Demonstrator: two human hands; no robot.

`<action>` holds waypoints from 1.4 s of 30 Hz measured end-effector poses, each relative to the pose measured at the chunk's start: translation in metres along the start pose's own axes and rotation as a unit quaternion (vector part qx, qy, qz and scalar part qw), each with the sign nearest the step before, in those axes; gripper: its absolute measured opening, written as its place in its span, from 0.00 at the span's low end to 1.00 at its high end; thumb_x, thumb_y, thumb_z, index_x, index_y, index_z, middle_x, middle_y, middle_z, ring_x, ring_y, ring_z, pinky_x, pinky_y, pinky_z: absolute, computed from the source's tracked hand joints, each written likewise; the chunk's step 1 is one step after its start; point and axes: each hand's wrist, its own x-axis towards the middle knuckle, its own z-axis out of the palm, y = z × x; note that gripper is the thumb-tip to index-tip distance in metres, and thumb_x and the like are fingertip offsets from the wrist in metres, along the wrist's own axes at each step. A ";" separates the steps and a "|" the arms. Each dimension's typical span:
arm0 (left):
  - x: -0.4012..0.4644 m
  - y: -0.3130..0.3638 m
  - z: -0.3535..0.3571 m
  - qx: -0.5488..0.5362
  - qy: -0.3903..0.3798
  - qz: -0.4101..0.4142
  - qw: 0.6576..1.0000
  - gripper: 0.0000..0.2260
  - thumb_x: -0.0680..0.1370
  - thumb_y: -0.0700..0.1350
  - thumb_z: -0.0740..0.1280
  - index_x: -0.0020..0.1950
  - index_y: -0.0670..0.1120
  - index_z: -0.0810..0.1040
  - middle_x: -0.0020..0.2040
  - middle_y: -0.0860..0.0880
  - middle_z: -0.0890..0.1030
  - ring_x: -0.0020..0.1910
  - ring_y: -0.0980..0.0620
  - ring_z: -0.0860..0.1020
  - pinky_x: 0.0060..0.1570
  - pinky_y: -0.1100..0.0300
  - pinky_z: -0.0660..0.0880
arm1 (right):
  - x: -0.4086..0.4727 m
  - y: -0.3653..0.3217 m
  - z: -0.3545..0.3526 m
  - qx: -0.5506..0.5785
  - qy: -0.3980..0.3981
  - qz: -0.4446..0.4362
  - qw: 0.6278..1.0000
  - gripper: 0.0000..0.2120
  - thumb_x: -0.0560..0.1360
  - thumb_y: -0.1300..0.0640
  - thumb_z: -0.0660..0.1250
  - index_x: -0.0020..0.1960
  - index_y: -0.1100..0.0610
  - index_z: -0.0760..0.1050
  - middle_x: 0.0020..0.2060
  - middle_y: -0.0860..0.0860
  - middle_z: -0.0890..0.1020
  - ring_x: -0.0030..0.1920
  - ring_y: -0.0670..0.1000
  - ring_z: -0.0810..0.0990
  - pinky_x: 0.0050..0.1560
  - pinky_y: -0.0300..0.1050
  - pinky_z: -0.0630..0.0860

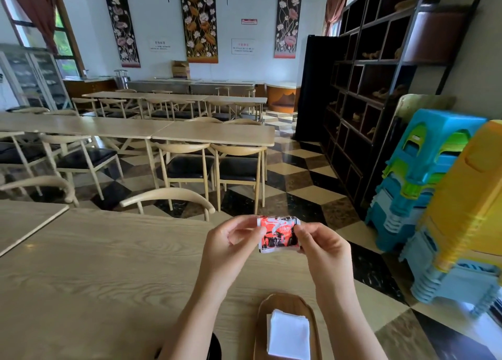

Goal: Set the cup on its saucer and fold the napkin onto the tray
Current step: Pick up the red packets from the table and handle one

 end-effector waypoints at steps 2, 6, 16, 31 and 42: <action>-0.004 -0.007 -0.001 0.004 -0.014 -0.003 1.000 0.07 0.70 0.41 0.73 0.47 0.50 0.81 0.41 0.53 0.85 0.39 0.59 0.81 0.33 0.71 0.72 | -0.001 0.006 -0.001 -0.013 0.006 -0.002 1.000 0.10 0.73 0.64 0.66 0.34 0.58 0.79 0.26 0.47 0.82 0.29 0.41 0.78 0.32 0.32 0.73; -0.014 -0.037 -0.001 0.013 0.023 -0.026 0.999 0.07 0.71 0.36 0.70 0.46 0.46 0.81 0.40 0.51 0.84 0.35 0.59 0.79 0.33 0.70 0.72 | -0.013 0.025 -0.006 -0.022 0.000 0.052 0.998 0.07 0.73 0.63 0.67 0.37 0.61 0.80 0.31 0.54 0.81 0.29 0.44 0.77 0.31 0.36 0.74; -0.070 -0.156 0.017 0.062 0.016 -0.206 0.977 0.09 0.71 0.34 0.70 0.43 0.49 0.83 0.37 0.52 0.84 0.36 0.59 0.80 0.36 0.68 0.74 | -0.070 0.133 -0.057 -0.097 0.037 0.277 0.955 0.07 0.71 0.62 0.70 0.37 0.52 0.82 0.30 0.49 0.84 0.31 0.45 0.79 0.39 0.44 0.76; -0.139 -0.290 0.037 0.277 0.008 -0.289 0.916 0.06 0.71 0.37 0.71 0.47 0.43 0.83 0.40 0.53 0.83 0.39 0.70 0.78 0.42 0.75 0.73 | -0.127 0.271 -0.089 -0.332 0.007 0.426 0.842 0.02 0.72 0.58 0.69 0.44 0.54 0.80 0.36 0.49 0.82 0.39 0.50 0.80 0.33 0.35 0.69; -0.138 -0.307 0.043 0.347 -0.012 -0.269 0.899 0.04 0.72 0.38 0.70 0.44 0.44 0.83 0.40 0.51 0.84 0.39 0.57 0.80 0.39 0.72 0.73 | -0.121 0.279 -0.086 -0.442 -0.032 0.425 0.789 0.06 0.75 0.52 0.64 0.50 0.50 0.77 0.45 0.45 0.82 0.43 0.47 0.77 0.33 0.38 0.69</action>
